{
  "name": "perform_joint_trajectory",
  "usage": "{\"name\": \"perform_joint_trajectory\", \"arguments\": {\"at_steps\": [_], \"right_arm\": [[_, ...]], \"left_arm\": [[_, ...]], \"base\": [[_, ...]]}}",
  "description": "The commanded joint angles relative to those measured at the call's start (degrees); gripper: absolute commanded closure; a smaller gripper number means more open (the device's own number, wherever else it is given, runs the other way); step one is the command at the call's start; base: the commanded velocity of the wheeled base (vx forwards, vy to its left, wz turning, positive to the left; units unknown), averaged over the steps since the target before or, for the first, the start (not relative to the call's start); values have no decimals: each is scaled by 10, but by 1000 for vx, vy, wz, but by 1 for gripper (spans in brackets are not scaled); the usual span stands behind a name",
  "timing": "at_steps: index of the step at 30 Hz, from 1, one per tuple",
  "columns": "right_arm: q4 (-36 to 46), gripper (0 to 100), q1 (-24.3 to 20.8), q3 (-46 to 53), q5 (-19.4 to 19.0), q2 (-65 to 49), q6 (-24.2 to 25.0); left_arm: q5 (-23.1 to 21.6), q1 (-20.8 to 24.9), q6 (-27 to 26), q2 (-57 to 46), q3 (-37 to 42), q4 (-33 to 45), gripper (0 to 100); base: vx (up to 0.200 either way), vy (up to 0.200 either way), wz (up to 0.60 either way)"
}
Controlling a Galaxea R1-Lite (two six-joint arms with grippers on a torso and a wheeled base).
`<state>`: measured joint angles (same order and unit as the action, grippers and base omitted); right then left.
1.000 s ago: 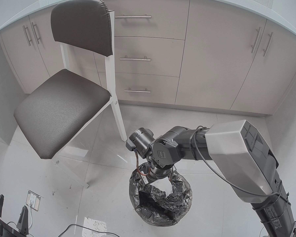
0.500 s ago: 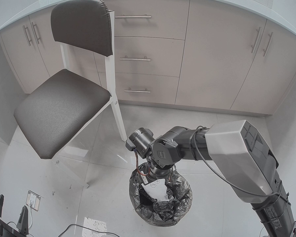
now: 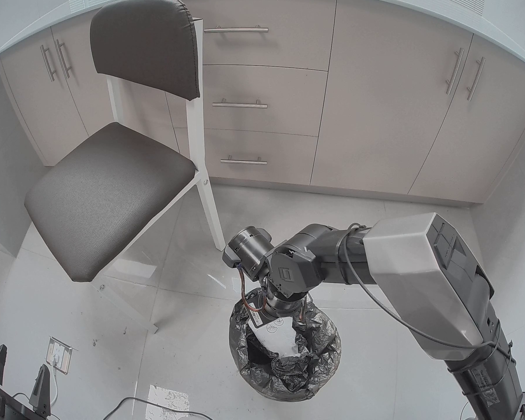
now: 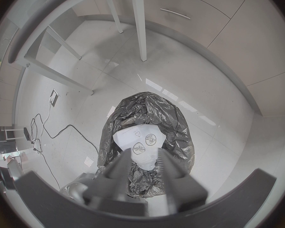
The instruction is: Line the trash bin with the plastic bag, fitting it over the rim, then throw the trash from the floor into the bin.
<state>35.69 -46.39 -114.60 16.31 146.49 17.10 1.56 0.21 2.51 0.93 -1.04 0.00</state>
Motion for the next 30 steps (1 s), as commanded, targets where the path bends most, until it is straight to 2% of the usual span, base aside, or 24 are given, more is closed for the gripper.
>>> {"name": "perform_joint_trajectory", "arguments": {"at_steps": [1, 5, 13, 18, 30], "right_arm": [[0, 100, -1, 0, 3, 1, 3], [-3, 100, -4, 0, 15, 6, 4], [-23, 100, -2, 0, 14, 32, 6], [-14, 100, 2, 0, 10, 61, 29], [-16, 100, 5, 0, 12, 120, 30]], "left_arm": [[0, 0, 0, -6, 9, 0, 0], [0, 0, 0, -6, 9, 0, 0], [0, 0, -1, -6, 9, 0, 0], [0, 0, 0, -6, 9, 0, 0], [0, 0, 2, -6, 9, 0, 0]], "base": [[0, 0, 0], [0, 0, 0], [0, 0, 0], [0, 0, 0], [0, 0, 0]]}}
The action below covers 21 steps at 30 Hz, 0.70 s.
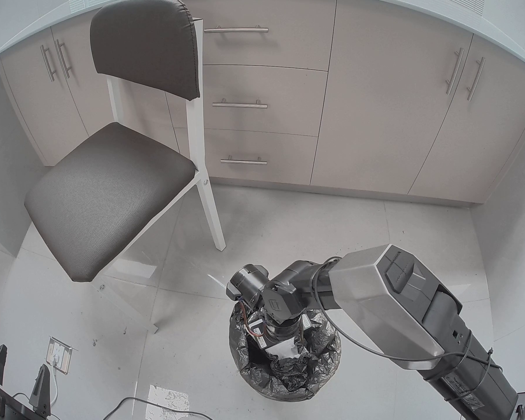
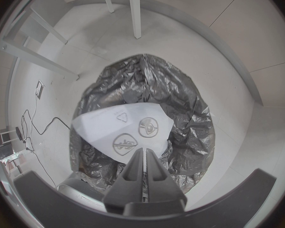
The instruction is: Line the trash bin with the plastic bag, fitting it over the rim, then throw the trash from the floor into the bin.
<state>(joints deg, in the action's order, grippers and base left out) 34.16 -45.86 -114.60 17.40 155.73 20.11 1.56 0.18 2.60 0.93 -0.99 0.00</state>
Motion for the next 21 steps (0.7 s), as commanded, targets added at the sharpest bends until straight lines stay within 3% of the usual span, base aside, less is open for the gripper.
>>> {"name": "perform_joint_trajectory", "arguments": {"at_steps": [1, 21], "right_arm": [[-1, 100, 0, 0, 1, 32, -1], [-54, 100, 12, 0, 0, 101, -3]], "left_arm": [[0, 0, 1, -6, 8, 0, 0], [0, 0, 1, -5, 8, 0, 0]], "base": [[0, 0, 0], [0, 0, 0]]}}
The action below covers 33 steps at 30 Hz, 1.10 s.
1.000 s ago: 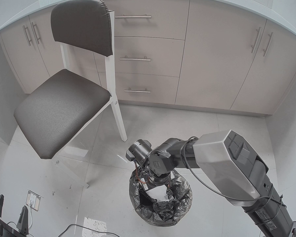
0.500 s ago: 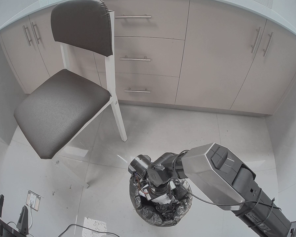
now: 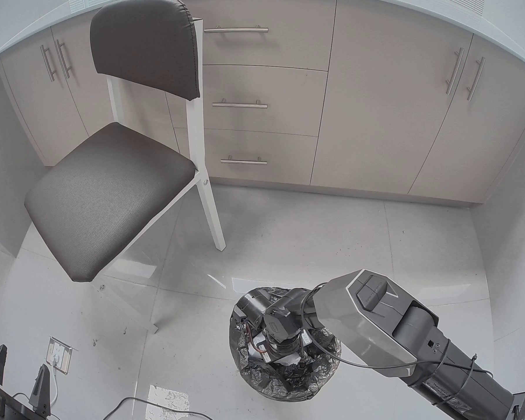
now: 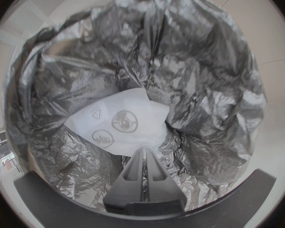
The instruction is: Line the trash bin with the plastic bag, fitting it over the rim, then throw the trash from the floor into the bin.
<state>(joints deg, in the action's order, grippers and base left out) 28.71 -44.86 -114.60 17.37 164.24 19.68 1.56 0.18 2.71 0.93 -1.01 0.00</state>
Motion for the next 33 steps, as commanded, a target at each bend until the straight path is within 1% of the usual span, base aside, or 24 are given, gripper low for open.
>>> {"name": "perform_joint_trajectory", "arguments": {"at_steps": [1, 12, 18, 25, 27, 30, 33], "right_arm": [[0, 100, 2, 0, 1, 19, 1], [-18, 100, 19, 0, 3, 37, -3], [-20, 100, 21, 0, 3, 46, -1], [-10, 100, 20, 0, 5, 22, 0], [9, 100, 18, 0, 12, -2, 0], [78, 100, 17, 0, 20, -59, 3], [163, 100, 17, 0, 25, -130, 4]], "left_arm": [[0, 0, 0, -6, 8, 0, 0], [0, 0, 0, -6, 8, 0, 0], [0, 0, 0, -6, 8, 0, 0], [1, 0, 0, -6, 8, 0, 0], [0, 0, 0, -6, 8, 0, 0], [1, 0, 0, -6, 8, 0, 0], [1, 0, 0, -6, 9, -1, 0]], "base": [[0, 0, 0], [0, 0, 0], [0, 0, 0], [0, 0, 0], [0, 0, 0], [0, 0, 0], [0, 0, 0]]}}
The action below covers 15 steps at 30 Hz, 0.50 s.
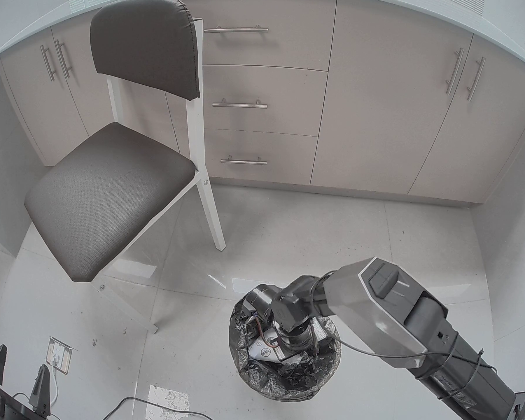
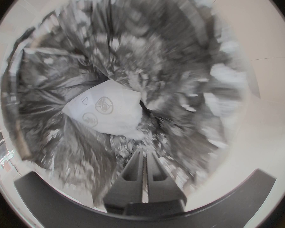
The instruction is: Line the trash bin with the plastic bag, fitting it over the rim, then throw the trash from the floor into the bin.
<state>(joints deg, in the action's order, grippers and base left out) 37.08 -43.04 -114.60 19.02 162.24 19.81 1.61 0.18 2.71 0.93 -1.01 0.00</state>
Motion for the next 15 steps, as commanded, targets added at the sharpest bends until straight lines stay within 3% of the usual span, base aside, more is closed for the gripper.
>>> {"name": "perform_joint_trajectory", "arguments": {"at_steps": [1, 2, 4, 5, 8, 15], "right_arm": [[84, 100, 0, 0, 9, -113, 1], [136, 100, 3, 0, 10, -157, -2], [142, 100, 3, 0, 9, -162, -2], [211, 100, 12, 0, 12, -227, -13], [253, 100, 19, 0, 18, -279, -35], [355, 100, 38, 0, 133, -448, -101]], "left_arm": [[1, 0, 0, -6, 9, -1, 0], [1, 0, -3, -6, 9, -1, 0], [1, 0, -4, -6, 9, -1, 0], [1, 0, -6, -6, 10, -1, 0], [1, 0, -6, -7, 10, -1, 0], [1, 0, -7, -7, 10, -1, 0]], "base": [[0, 0, 0], [0, 0, 0], [0, 0, 0], [0, 0, 0], [0, 0, 0], [0, 0, 0]]}}
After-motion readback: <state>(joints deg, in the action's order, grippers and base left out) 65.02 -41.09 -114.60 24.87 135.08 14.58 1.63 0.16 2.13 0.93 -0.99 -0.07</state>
